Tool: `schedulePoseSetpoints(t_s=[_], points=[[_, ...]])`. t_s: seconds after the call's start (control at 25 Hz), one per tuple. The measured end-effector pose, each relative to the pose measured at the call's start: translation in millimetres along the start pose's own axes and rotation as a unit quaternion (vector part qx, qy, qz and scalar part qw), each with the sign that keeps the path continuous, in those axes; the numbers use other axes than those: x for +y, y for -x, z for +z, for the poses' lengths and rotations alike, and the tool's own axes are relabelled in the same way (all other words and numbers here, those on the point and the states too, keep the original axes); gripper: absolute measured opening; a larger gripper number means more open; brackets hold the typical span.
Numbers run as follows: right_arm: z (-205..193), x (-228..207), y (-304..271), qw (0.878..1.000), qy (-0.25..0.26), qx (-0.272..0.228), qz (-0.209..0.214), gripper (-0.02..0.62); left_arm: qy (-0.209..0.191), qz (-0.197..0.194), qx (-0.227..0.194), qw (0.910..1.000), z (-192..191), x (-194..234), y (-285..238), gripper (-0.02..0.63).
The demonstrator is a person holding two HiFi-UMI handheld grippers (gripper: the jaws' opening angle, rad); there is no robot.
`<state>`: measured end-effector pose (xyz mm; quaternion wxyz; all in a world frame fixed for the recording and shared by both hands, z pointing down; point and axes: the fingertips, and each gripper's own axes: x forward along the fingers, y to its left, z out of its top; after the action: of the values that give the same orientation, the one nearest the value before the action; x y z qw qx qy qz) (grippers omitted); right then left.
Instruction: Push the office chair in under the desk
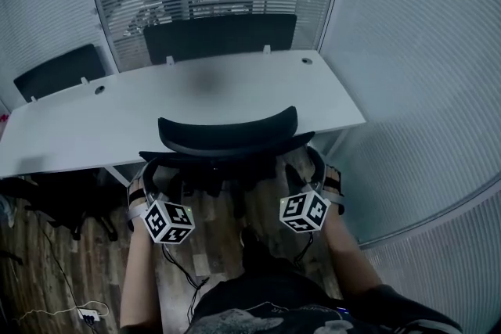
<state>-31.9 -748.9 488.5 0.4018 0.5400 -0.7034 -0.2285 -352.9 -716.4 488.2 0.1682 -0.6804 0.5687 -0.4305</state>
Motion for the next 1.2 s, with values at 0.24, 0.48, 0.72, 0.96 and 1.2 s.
schedulePoseSetpoints(t_s=[0.24,0.48,0.72,0.96,1.2], points=[[-0.4,8.8,42.7,0.996,-0.085,-0.027,0.021,0.298,0.037,-0.006,-0.027,0.9989,11.3,-17.1,40.7,0.279],[13.4,7.1,66.2,0.993,-0.092,-0.062,0.027,0.296,0.082,-0.006,-0.052,0.9952,21.1,-22.1,65.2,0.274],[4.2,9.4,78.1,0.986,-0.146,-0.063,0.048,0.296,0.107,0.017,-0.059,0.9924,27.3,-27.5,83.2,0.187],[-6.0,16.4,105.4,0.983,-0.151,-0.082,0.069,0.290,0.110,0.043,-0.059,0.9913,40.1,-45.8,109.1,0.067],[-24.0,8.1,146.4,0.981,-0.161,-0.101,0.045,0.118,0.136,0.046,-0.079,0.9865,61.7,-82.4,151.0,0.044]])
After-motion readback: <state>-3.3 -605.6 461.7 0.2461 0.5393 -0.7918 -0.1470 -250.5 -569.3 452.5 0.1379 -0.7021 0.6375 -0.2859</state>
